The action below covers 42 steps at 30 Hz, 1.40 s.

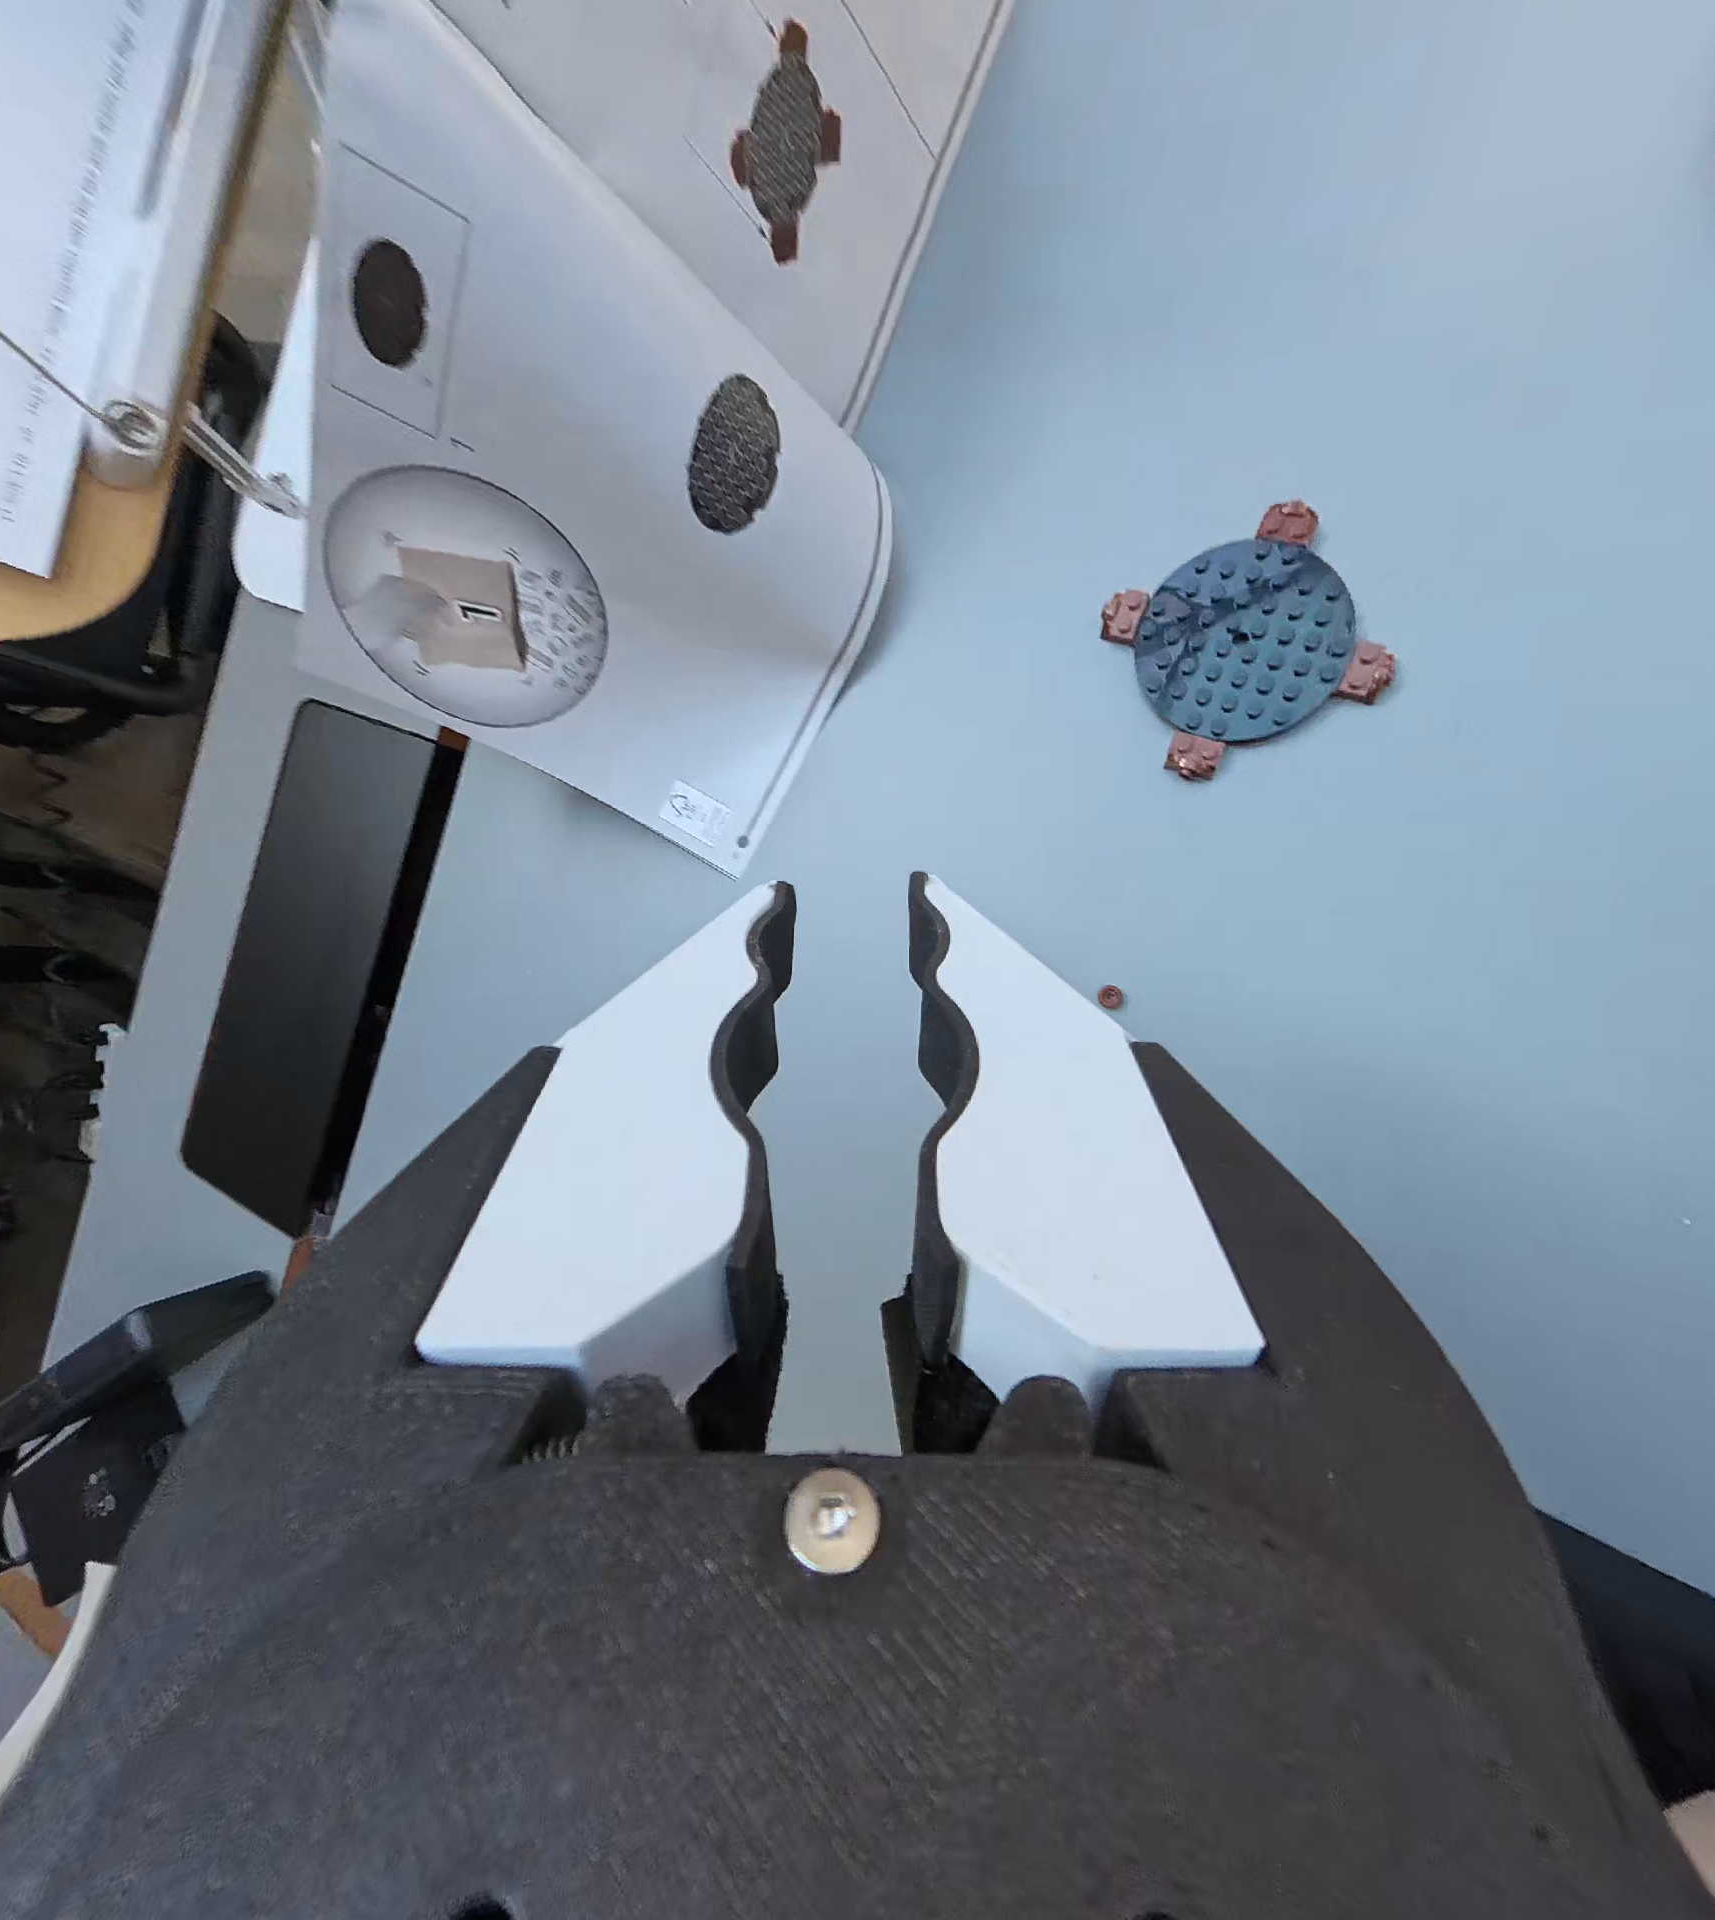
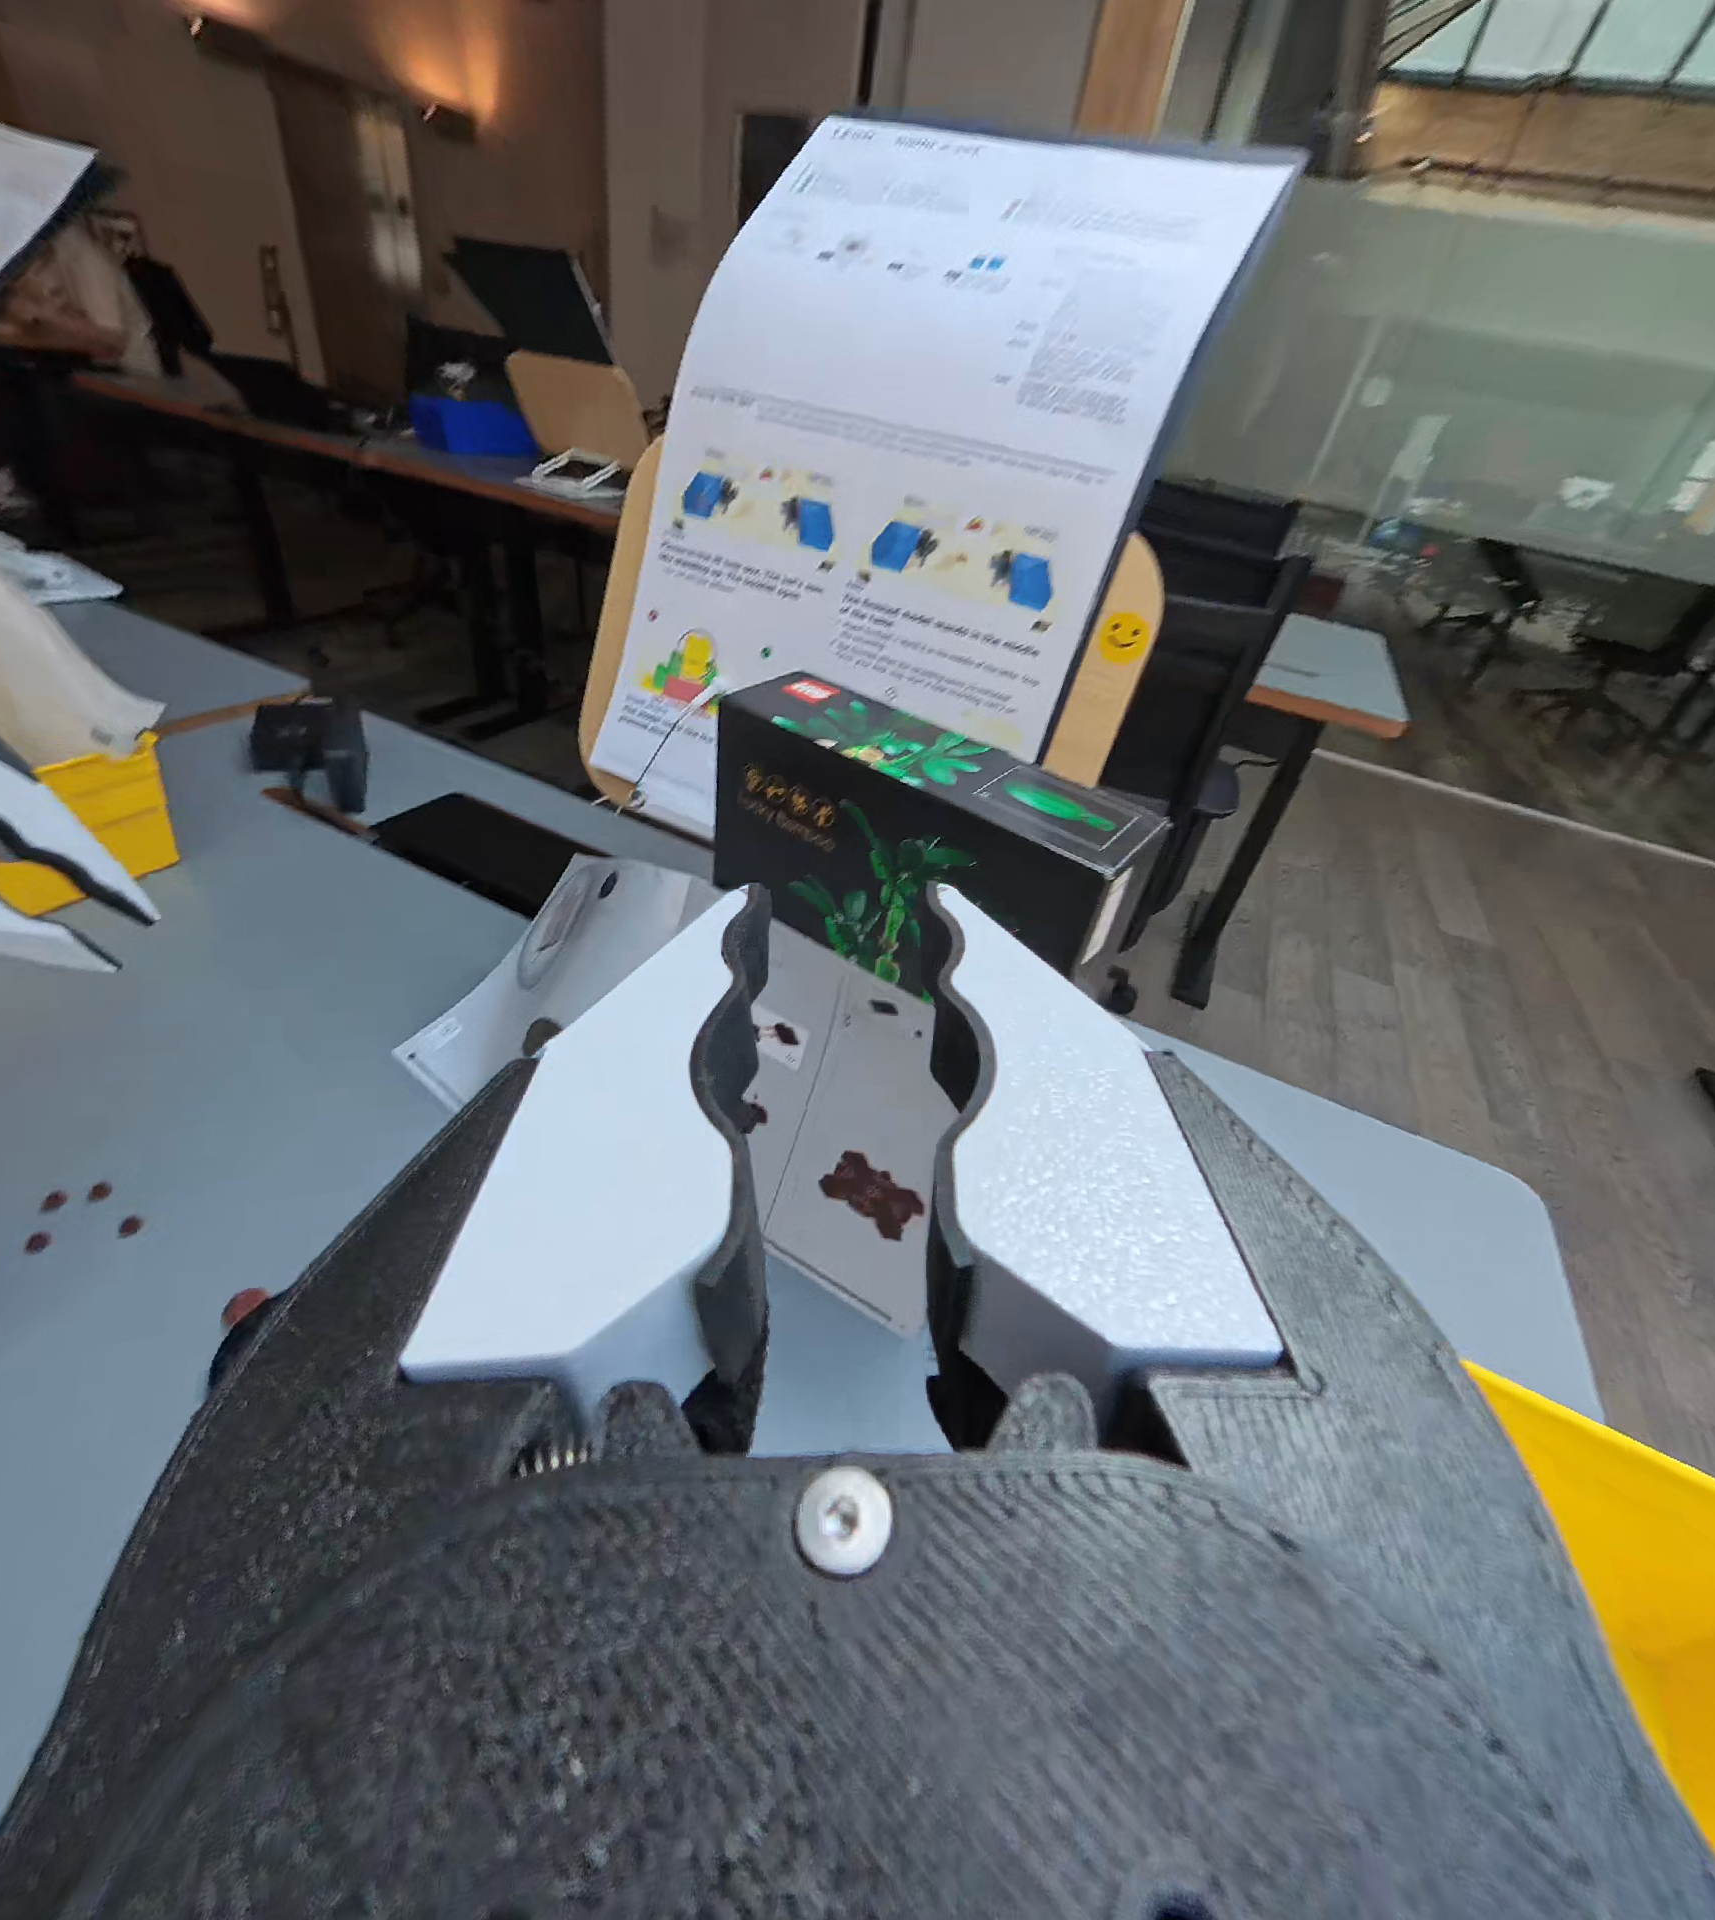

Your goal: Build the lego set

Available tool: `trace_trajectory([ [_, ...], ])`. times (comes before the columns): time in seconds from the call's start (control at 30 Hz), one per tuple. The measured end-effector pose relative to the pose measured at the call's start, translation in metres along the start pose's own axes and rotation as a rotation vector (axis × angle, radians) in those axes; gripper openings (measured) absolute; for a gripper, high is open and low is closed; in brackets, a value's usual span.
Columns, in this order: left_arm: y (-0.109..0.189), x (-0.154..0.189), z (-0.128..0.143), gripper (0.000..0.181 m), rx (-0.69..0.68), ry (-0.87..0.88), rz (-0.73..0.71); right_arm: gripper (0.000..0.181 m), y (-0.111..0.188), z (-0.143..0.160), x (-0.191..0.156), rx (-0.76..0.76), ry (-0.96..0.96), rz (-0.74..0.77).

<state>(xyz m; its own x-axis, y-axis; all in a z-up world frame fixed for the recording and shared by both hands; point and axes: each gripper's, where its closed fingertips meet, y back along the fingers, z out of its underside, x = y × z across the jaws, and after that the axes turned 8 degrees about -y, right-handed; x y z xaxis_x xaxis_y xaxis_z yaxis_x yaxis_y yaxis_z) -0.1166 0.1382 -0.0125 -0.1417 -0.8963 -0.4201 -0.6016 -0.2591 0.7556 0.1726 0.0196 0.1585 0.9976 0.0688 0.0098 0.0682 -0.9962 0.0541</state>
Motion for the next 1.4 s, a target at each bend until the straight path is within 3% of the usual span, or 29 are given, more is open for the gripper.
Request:
trace_trajectory([
  [0.1, 0.011, -0.015, -0.012, 0.02, 0.092, 0.026, -0.04, 0.029, 0.006, -0.018, 0.015, 0.102, -0.004, 0.114],
  [0.27, 0.023, -0.054, -0.04, 0.02, 0.432, 0.149, -0.127, 0.023, -0.014, -0.012, 0.007, 0.039, -0.014, 0.153],
  [0.5, 0.074, -0.067, -0.071, 0.032, 0.929, 0.333, -0.052, 0.024, -0.04, -0.014, -0.03, 0.034, 0.04, 0.092],
  [0.57, 0.086, -0.065, -0.075, 0.033, 1.012, 0.346, -0.044, 0.023, -0.046, -0.016, -0.037, 0.035, 0.075, 0.1],
  [0.67, 0.093, -0.062, -0.081, 0.032, 1.067, 0.368, -0.047, 0.014, -0.051, -0.01, -0.056, -0.049, 0.05, 0.049],
  [0.83, 0.097, -0.041, -0.11, 0.032, 1.106, 0.314, -0.03, 0.012, -0.039, -0.022, -0.079, -0.007, 0.076, 0.003],
  [1.03, 0.113, -0.027, -0.136, 0.033, 1.144, 0.292, -0.072, 0.012, -0.03, -0.03, -0.078, 0.03, 0.058, -0.032],
  [1.17, 0.123, -0.016, -0.149, 0.033, 1.181, 0.287, -0.026, 0.015, -0.03, -0.028, -0.073, 0.014, 0.055, -0.027],
  [1.4, 0.123, -0.014, -0.155, 0.03, 1.183, 0.307, -0.004, 0.021, -0.021, -0.039, -0.063, 0.066, 0.068, 0.022],
])
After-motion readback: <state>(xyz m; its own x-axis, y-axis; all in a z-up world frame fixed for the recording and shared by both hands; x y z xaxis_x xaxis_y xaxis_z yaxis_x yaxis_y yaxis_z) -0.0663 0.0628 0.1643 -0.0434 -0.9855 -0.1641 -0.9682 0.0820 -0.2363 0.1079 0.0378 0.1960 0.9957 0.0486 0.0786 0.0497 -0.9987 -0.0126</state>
